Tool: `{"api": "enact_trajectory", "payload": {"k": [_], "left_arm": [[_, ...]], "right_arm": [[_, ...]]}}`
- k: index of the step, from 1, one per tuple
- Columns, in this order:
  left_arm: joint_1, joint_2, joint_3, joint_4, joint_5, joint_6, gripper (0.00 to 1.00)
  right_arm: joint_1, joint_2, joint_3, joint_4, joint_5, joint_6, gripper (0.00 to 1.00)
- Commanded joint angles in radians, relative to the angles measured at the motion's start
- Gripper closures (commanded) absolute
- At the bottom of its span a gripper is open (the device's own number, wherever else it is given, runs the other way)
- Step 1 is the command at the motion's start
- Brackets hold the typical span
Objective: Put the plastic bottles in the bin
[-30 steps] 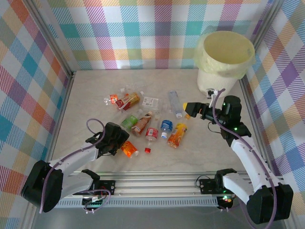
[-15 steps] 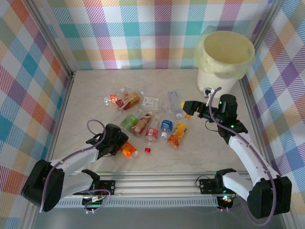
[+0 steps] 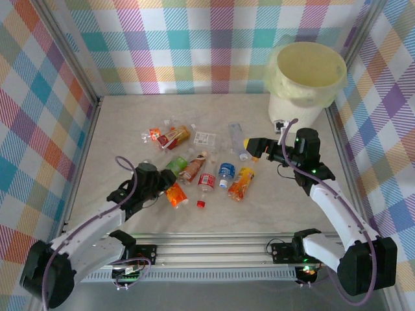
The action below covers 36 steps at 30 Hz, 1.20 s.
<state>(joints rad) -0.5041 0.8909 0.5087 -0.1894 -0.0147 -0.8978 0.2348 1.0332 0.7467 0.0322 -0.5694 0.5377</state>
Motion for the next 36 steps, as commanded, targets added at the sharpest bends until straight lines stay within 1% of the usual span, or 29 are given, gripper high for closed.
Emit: {"api": "enact_trajectory", "payload": {"k": [1, 5, 10, 11, 15, 17, 19, 22, 23, 25, 27, 30, 36], "left_arm": [[-0.026, -0.061, 0.137, 0.003, 0.026, 0.155, 0.52], [-0.058, -0.026, 0.303, -0.009, 0.075, 0.244, 0.53], [-0.149, 0.079, 0.539, -0.061, 0.134, 0.378, 0.54], [-0.179, 0.099, 0.576, -0.076, 0.127, 0.403, 0.54], [-0.276, 0.162, 0.673, -0.079, 0.02, 0.466, 0.54], [-0.31, 0.188, 0.694, -0.065, -0.04, 0.477, 0.54], [-0.358, 0.206, 0.706, -0.037, -0.132, 0.501, 0.55], [-0.422, 0.216, 0.697, 0.039, -0.241, 0.557, 0.55], [-0.436, 0.217, 0.687, 0.069, -0.261, 0.577, 0.55], [-0.448, 0.218, 0.67, 0.116, -0.28, 0.607, 0.55], [-0.448, 0.216, 0.65, 0.16, -0.274, 0.631, 0.55], [-0.448, 0.213, 0.618, 0.232, -0.262, 0.664, 0.55], [-0.449, 0.236, 0.571, 0.339, -0.259, 0.685, 0.55]], "right_arm": [[0.028, -0.015, 0.045, 0.051, -0.031, -0.032, 0.0], [0.062, -0.007, 0.09, 0.038, -0.071, -0.056, 0.0], [0.121, -0.004, 0.166, -0.005, -0.15, -0.112, 0.0], [0.139, -0.004, 0.182, -0.019, -0.161, -0.128, 0.0], [0.214, 0.003, 0.216, -0.032, -0.15, -0.17, 0.0], [0.246, 0.018, 0.227, -0.017, -0.149, -0.173, 0.0], [0.276, 0.037, 0.243, -0.005, -0.146, -0.17, 0.0], [0.311, 0.074, 0.264, 0.007, -0.13, -0.154, 0.0], [0.317, 0.086, 0.266, 0.026, -0.133, -0.132, 0.0], [0.325, 0.115, 0.269, 0.078, -0.18, -0.08, 0.0], [0.34, 0.142, 0.273, 0.097, -0.212, -0.062, 0.0], [0.353, 0.168, 0.268, 0.084, -0.26, -0.09, 0.0], [0.353, 0.179, 0.229, 0.146, -0.361, -0.132, 0.0]]}}
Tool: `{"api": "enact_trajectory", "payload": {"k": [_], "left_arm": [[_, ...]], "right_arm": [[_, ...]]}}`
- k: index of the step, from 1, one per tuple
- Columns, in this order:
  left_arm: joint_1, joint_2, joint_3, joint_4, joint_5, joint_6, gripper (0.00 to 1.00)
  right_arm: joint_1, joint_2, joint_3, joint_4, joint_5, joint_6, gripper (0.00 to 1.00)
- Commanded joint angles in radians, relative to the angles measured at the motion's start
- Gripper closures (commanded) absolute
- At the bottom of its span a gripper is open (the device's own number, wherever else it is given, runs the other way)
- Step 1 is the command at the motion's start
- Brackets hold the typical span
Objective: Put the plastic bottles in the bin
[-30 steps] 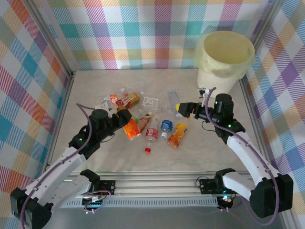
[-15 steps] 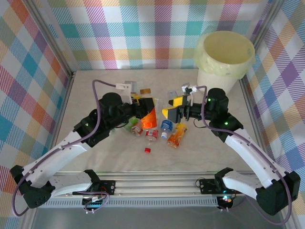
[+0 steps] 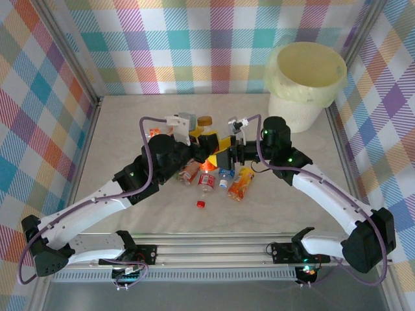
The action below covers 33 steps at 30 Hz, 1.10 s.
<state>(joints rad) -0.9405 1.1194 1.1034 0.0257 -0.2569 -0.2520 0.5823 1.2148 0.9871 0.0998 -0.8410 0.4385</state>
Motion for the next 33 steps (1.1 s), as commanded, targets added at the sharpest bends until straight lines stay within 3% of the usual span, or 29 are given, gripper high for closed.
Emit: {"api": "enact_trajectory", "payload": {"k": [1, 4, 11, 23, 25, 30, 33], "left_arm": [[-0.012, 0.007, -0.03, 0.139, -0.015, 0.038, 0.55], [-0.012, 0.018, -0.034, 0.16, 0.0, 0.036, 0.55], [-0.012, 0.035, -0.047, 0.199, 0.014, 0.012, 0.55], [-0.011, 0.028, -0.046, 0.167, 0.001, 0.006, 0.53], [-0.008, 0.024, -0.045, 0.153, -0.002, 0.001, 0.46], [0.019, -0.029, -0.036, 0.081, 0.0, -0.003, 0.16], [0.022, -0.107, -0.055, 0.053, -0.097, -0.035, 0.06]], "right_arm": [[0.005, -0.003, -0.013, 0.08, -0.093, -0.044, 0.0], [0.005, -0.007, -0.026, 0.109, -0.08, -0.061, 0.0], [0.006, 0.009, -0.041, 0.141, -0.09, -0.079, 0.11], [0.001, 0.017, 0.004, 0.061, -0.202, -0.144, 0.41], [-0.009, 0.003, 0.022, 0.001, -0.2, -0.192, 0.46], [-0.035, -0.02, 0.073, -0.126, -0.201, -0.276, 0.51], [-0.044, -0.038, 0.113, -0.216, -0.185, -0.344, 0.51]]}}
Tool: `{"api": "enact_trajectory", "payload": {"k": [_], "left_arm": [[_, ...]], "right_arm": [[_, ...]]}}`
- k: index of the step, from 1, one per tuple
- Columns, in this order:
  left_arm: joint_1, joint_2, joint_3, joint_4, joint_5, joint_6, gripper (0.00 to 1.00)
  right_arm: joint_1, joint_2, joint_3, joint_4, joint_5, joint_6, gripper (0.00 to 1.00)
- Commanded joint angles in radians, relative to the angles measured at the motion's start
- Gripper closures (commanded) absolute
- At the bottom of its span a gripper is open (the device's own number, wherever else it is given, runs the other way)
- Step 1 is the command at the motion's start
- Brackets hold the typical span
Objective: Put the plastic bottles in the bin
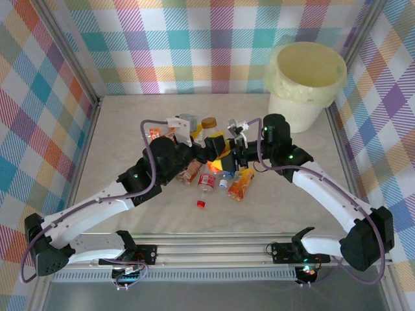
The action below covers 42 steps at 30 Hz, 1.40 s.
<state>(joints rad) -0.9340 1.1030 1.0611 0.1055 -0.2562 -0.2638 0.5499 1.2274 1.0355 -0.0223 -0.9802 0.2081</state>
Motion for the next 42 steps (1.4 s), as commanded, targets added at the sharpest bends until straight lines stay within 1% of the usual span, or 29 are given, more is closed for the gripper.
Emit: {"api": "enact_trajectory", "payload": {"k": [1, 3, 4, 5, 7, 9, 12, 17, 19, 21, 23, 26, 28, 30, 34, 35, 36, 38, 39, 42], "left_arm": [[0.015, -0.115, -0.026, -0.025, -0.129, -0.041, 0.02], [0.015, -0.164, -0.054, -0.019, -0.186, -0.057, 0.0], [0.016, -0.183, -0.059, -0.032, -0.229, -0.065, 0.0], [0.017, -0.198, -0.06, -0.065, -0.297, -0.087, 0.0], [0.021, -0.222, -0.045, -0.181, -0.473, -0.171, 0.0], [0.039, -0.227, -0.013, -0.342, -0.592, -0.258, 0.0], [0.069, -0.223, 0.005, -0.538, -0.66, -0.35, 0.0], [0.126, -0.219, -0.084, -0.702, -0.729, -0.508, 0.0], [0.15, -0.215, -0.149, -0.726, -0.72, -0.585, 0.0], [0.18, -0.211, -0.217, -0.727, -0.69, -0.649, 0.0], [0.203, -0.206, -0.271, -0.725, -0.664, -0.695, 0.0], [0.246, -0.197, -0.34, -0.722, -0.605, -0.748, 0.0], [0.277, -0.192, -0.369, -0.713, -0.549, -0.757, 0.0], [0.297, -0.184, -0.386, -0.713, -0.517, -0.757, 0.0], [0.32, -0.17, -0.4, -0.722, -0.494, -0.756, 0.0], [0.327, -0.167, -0.404, -0.72, -0.486, -0.757, 0.0], [0.334, -0.163, -0.407, -0.716, -0.476, -0.756, 0.0], [0.351, -0.155, -0.413, -0.704, -0.445, -0.748, 0.0], [0.365, -0.148, -0.415, -0.691, -0.416, -0.735, 0.0], [0.453, -0.126, -0.417, -0.668, -0.282, -0.701, 0.0]], "right_arm": [[-0.016, -0.055, 0.077, -0.123, -0.039, -0.135, 0.51], [-0.03, -0.057, 0.111, -0.18, -0.026, -0.176, 0.51], [-0.039, -0.054, 0.129, -0.205, -0.022, -0.19, 0.52], [-0.055, -0.045, 0.154, -0.236, -0.025, -0.201, 0.52], [-0.093, -0.022, 0.2, -0.275, -0.058, -0.208, 0.53], [-0.131, -0.007, 0.227, -0.26, -0.096, -0.202, 0.53], [-0.166, 0.009, 0.267, -0.264, -0.118, -0.232, 0.54], [-0.246, 0.058, 0.34, -0.278, -0.138, -0.279, 0.53], [-0.27, 0.087, 0.386, -0.334, -0.114, -0.36, 0.53], [-0.304, 0.125, 0.43, -0.374, -0.117, -0.404, 0.53], [-0.339, 0.163, 0.477, -0.403, -0.122, -0.429, 0.53], [-0.401, 0.208, 0.517, -0.383, -0.092, -0.435, 0.52], [-0.438, 0.24, 0.544, -0.363, -0.009, -0.426, 0.52], [-0.482, 0.289, 0.599, -0.364, 0.057, -0.403, 0.53], [-0.541, 0.42, 0.802, -0.47, 0.214, -0.336, 0.53], [-0.549, 0.448, 0.838, -0.478, 0.275, -0.316, 0.53], [-0.557, 0.474, 0.871, -0.481, 0.338, -0.256, 0.52], [-0.573, 0.533, 0.938, -0.497, 0.474, -0.184, 0.51], [-0.584, 0.567, 0.979, -0.512, 0.533, -0.146, 0.49], [-0.62, 0.661, 1.091, -0.539, 0.631, -0.059, 0.47]]}}
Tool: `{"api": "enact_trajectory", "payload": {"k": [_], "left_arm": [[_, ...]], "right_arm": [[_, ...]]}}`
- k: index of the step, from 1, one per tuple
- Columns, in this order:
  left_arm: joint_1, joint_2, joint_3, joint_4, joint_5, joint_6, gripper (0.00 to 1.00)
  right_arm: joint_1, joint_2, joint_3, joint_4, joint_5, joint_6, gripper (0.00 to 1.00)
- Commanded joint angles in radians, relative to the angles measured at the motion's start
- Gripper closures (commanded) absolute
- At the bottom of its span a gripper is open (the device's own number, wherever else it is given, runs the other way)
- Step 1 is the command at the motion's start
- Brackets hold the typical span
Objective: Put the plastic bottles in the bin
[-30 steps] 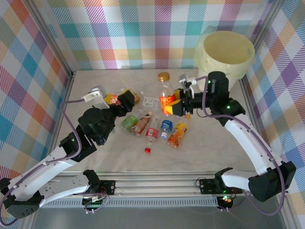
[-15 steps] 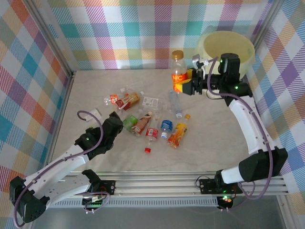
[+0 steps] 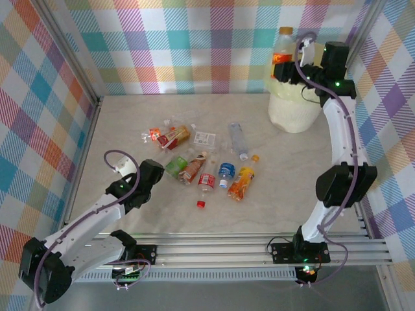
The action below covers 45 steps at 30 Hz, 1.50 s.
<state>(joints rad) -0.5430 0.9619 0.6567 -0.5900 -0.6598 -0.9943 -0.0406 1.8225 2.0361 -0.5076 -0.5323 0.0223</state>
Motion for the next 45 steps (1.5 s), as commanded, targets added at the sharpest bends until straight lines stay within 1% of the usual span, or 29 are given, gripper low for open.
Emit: {"api": "enact_trajectory", "payload": {"k": [1, 3, 6, 8, 10, 12, 15, 19, 23, 25, 28, 33, 38, 41, 45], "left_arm": [[0.084, 0.019, -0.014, 0.029, 0.15, 0.036, 0.0], [0.109, 0.023, -0.016, 0.035, 0.188, 0.057, 0.0], [0.132, 0.032, -0.016, 0.035, 0.23, 0.081, 0.0], [0.164, 0.04, -0.018, 0.044, 0.291, 0.095, 0.0], [0.203, 0.038, -0.023, 0.039, 0.335, 0.092, 0.0], [0.232, 0.03, -0.029, 0.036, 0.359, 0.092, 0.0], [0.253, 0.018, -0.034, 0.036, 0.361, 0.092, 0.0], [0.262, 0.02, -0.042, 0.045, 0.369, 0.085, 0.0], [0.269, 0.047, -0.045, 0.046, 0.372, 0.077, 0.0], [0.275, 0.063, -0.039, 0.045, 0.38, 0.078, 0.0], [0.282, 0.076, -0.032, 0.06, 0.397, 0.08, 0.0], [0.287, 0.08, -0.014, 0.068, 0.414, 0.078, 0.0], [0.294, 0.074, -0.01, 0.097, 0.444, 0.083, 0.0], [0.307, 0.079, 0.006, 0.099, 0.467, 0.128, 0.0], [0.331, 0.095, 0.043, 0.095, 0.492, 0.265, 0.0]], "right_arm": [[-0.04, 0.092, 0.125, -0.066, 0.198, 0.143, 0.46], [-0.061, 0.158, 0.222, -0.111, 0.248, 0.156, 0.45], [-0.088, 0.279, 0.43, -0.271, 0.338, 0.132, 0.44], [-0.109, 0.344, 0.521, -0.35, 0.394, 0.119, 0.43], [-0.126, 0.387, 0.558, -0.383, 0.431, 0.119, 0.43], [-0.141, 0.412, 0.556, -0.377, 0.446, 0.125, 0.42], [-0.142, 0.433, 0.533, -0.319, 0.417, 0.122, 0.4], [-0.142, 0.457, 0.537, -0.287, 0.356, 0.131, 0.36], [-0.142, 0.465, 0.538, -0.278, 0.232, 0.112, 0.28], [-0.143, 0.46, 0.541, -0.284, 0.214, 0.11, 0.24], [-0.142, 0.441, 0.538, -0.286, 0.231, 0.11, 0.19], [-0.142, 0.379, 0.529, -0.3, 0.247, 0.11, 0.16], [-0.142, 0.283, 0.449, -0.284, 0.231, 0.083, 0.13], [-0.142, 0.211, 0.375, -0.278, 0.197, 0.074, 0.11], [-0.142, 0.085, 0.205, -0.188, 0.153, 0.068, 0.08]]}}
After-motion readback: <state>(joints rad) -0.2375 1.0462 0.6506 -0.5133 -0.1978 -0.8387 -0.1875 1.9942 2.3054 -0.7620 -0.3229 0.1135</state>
